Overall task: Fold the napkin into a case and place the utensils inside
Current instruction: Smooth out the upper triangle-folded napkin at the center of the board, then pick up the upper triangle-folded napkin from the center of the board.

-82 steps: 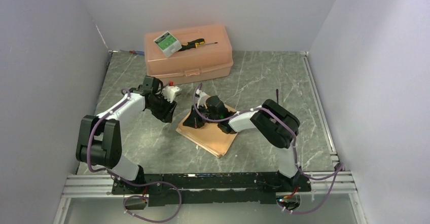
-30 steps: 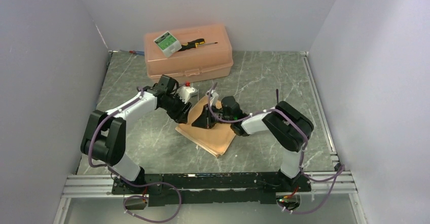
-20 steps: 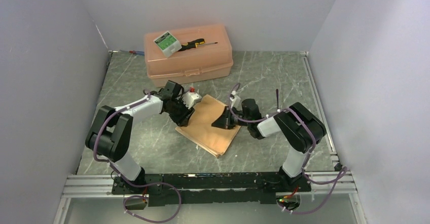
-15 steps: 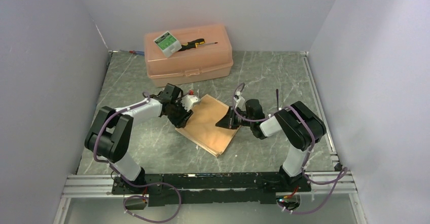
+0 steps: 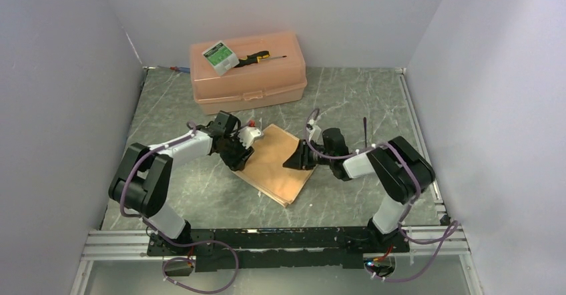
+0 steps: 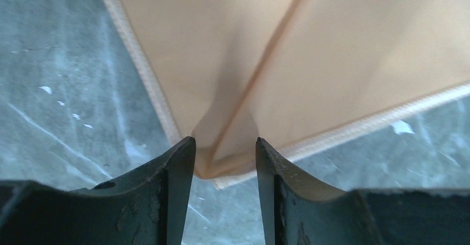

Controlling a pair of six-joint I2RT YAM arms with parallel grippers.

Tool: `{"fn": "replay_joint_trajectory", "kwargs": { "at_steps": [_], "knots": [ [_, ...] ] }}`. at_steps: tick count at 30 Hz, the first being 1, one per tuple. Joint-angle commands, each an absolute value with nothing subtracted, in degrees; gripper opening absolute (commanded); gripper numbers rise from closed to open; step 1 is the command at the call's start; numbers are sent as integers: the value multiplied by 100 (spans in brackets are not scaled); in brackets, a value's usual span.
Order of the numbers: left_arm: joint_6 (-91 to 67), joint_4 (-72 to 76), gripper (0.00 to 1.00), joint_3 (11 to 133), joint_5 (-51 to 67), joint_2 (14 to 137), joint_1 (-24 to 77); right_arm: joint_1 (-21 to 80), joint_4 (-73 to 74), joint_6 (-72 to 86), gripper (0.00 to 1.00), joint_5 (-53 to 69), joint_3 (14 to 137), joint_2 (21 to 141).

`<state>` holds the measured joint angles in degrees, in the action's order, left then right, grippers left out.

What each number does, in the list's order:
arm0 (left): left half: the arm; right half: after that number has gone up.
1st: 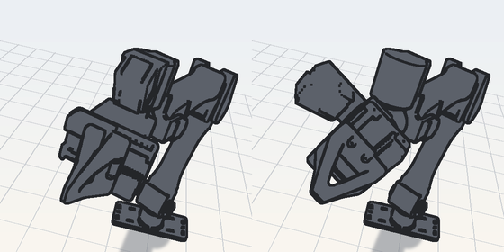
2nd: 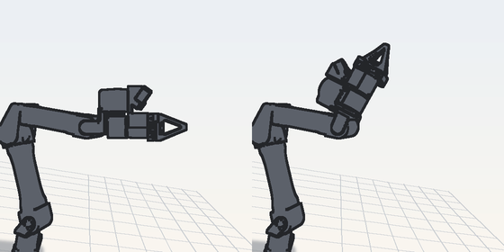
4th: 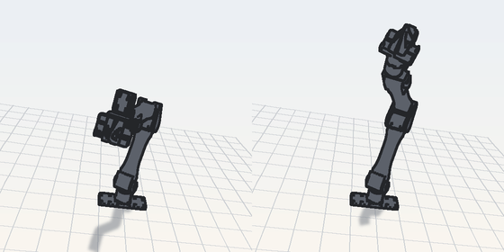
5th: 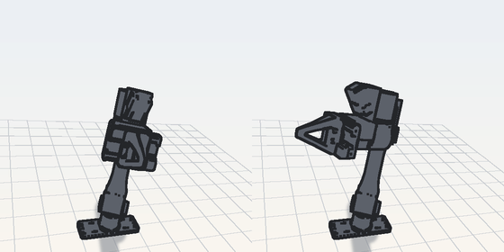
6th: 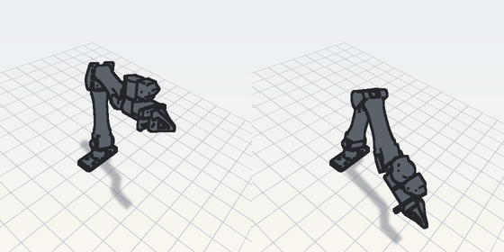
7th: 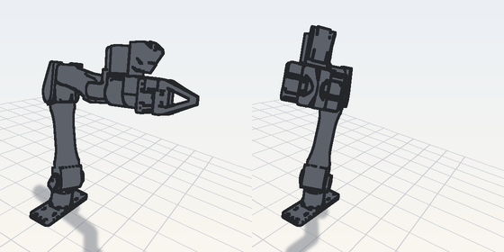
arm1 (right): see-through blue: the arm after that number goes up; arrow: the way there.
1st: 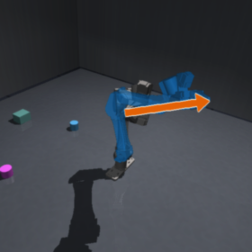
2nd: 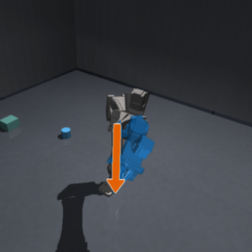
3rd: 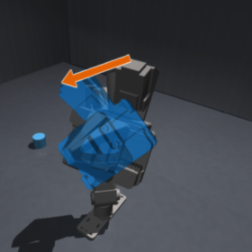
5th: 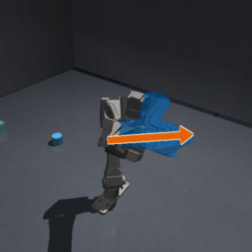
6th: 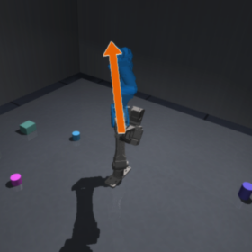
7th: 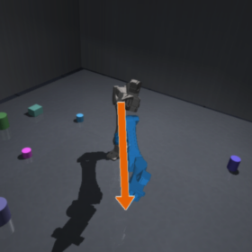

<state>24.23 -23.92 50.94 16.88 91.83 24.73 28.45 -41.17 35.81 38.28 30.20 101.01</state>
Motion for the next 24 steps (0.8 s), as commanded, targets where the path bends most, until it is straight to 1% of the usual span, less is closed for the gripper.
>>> {"fn": "replay_joint_trajectory", "kwargs": {
  "at_steps": [1,3,4,6,8,9,10,11,12,13,17,20,24],
  "knots": [
    [2290,-3177,52,5440,2525,8766,2465,2941,-3211,2924,42,3604,3343,8996],
    [2246,-3350,55,5501,2697,8659,2413,3349,-2260,2404,49,3046,3508,8434],
    [2219,-3413,58,5532,2762,8612,2353,3635,-1745,2103,52,2462,3599,8164],
    [2248,-3542,65,5617,2869,8497,2165,4263,-871,1572,55,1503,3755,7695],
    [2383,-3709,69,5722,2967,8418,1902,4816,-204,1387,59,696,3848,7456],
    [2478,-3849,71,5827,3064,8382,1746,5028,84,1350,62,372,3871,7357],
    [2612,-3985,73,5910,3154,8361,1541,5225,423,1323,71,126,3900,7296],
    [2681,-4130,75,6001,3230,8340,1438,5409,576,1320,74,-147,3942,7256],
    [2825,-4285,76,6097,3304,8325,1282,5606,865,1314,96,-425,4006,7241],
    [2933,-4445,76,6175,3350,8300,1184,5794,1059,1315,99,-635,4072,7245],
    [3339,-4980,78,6394,3412,8130,919,6493,1504,1202,100,-1363,4304,7441],
    [3494,-5194,79,6511,3572,7941,686,6962,1757,934,100,-1766,4484,7805],
    [3634,-5261,81,6551,3784,7896,468,7348,1767,736,95,-2015,4664,8094]
  ]
}}
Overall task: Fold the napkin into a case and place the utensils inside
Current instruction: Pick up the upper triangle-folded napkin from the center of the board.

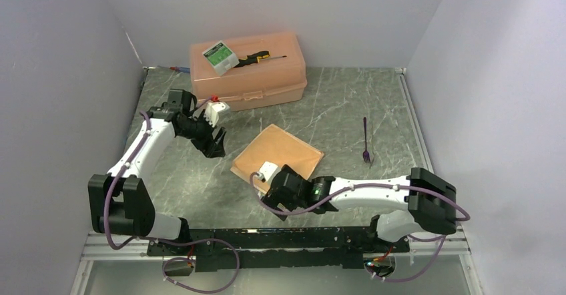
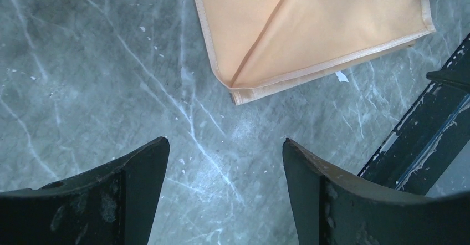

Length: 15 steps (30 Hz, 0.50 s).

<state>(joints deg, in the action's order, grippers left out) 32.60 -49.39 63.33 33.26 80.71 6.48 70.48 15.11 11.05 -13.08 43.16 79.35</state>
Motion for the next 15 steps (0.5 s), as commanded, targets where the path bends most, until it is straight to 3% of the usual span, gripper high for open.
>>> {"fn": "replay_joint_trajectory", "kwargs": {
  "at_steps": [1,15],
  "knots": [
    [3657,-5278,81,6560,3821,7929,450,7416,1739,704,94,-2028,4685,8141],
    [4291,-4880,82,6243,4019,7760,384,7532,1323,562,76,-1805,4433,8499]
  ]
}}
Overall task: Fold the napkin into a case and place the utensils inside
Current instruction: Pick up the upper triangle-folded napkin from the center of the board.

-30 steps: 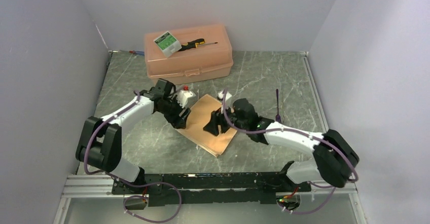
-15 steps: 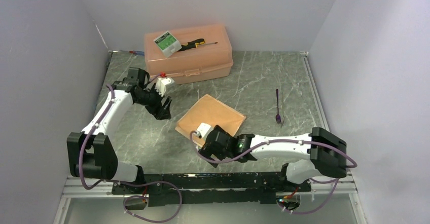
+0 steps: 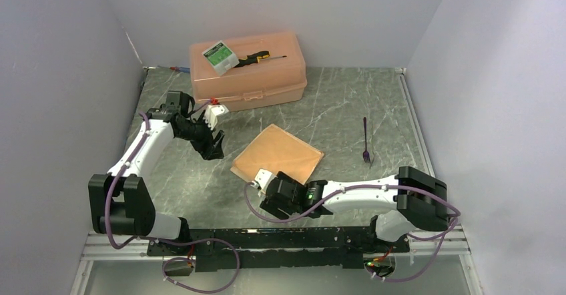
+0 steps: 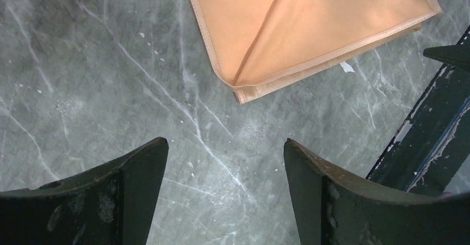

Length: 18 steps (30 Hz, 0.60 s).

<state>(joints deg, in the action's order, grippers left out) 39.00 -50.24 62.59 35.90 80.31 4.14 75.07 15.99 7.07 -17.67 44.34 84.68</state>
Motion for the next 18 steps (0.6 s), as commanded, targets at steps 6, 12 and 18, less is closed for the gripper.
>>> {"fn": "replay_joint_trajectory", "kwargs": {
  "at_steps": [6,12,18],
  "knots": [
    [4436,-4956,84,6406,4120,7979,382,7528,1325,527,66,-1760,4504,8679],
    [4496,-5143,85,6783,4174,8197,370,7502,1479,546,68,-1741,4701,9036],
    [4584,-5116,84,6752,4120,8320,296,7453,1468,681,52,-1775,4727,9143]
  ]
}}
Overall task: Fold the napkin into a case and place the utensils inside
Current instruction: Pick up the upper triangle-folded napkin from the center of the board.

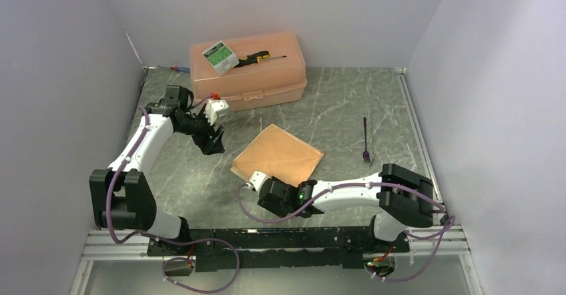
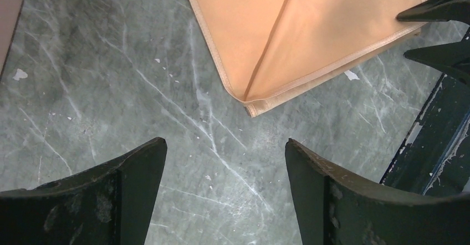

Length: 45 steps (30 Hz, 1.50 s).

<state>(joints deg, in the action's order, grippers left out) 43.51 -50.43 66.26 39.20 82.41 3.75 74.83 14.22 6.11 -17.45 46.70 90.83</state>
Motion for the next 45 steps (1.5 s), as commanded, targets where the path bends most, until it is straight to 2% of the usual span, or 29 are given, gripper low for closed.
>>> {"fn": "replay_joint_trajectory", "kwargs": {
  "at_steps": [1,3,5,8,11,16,21,27,37,45],
  "knots": [
    [4648,-5158,83,6728,4139,8332,286,7453,1487,730,49,-1774,4722,9134],
    [4907,-5264,83,6652,4228,8329,284,7450,1506,825,46,-1782,4698,9104],
    [5284,-5385,83,6548,4329,8268,281,7453,1523,928,48,-1806,4679,9092],
    [6031,-5546,83,6341,4487,8107,298,7451,1549,1092,63,-1876,4648,9109],
    [6805,-5593,84,6016,4439,7960,443,7453,1511,1236,66,-1983,4598,9103],
    [7206,-4692,84,5247,4048,7782,977,7448,1528,1367,55,-1996,4585,9121],
    [7453,-4014,83,4806,3778,7772,1389,7452,1562,1481,37,-1979,4530,9084],
    [8291,-3361,85,4317,3601,7729,1475,7444,1427,1530,23,-2008,4483,9016],
    [9027,-1353,80,3132,3715,7439,1563,7115,1184,1459,21,-1786,4251,8584],
    [9718,-443,77,2536,3779,7347,1608,6829,1031,1303,21,-1348,4152,8373]
  ]
}}
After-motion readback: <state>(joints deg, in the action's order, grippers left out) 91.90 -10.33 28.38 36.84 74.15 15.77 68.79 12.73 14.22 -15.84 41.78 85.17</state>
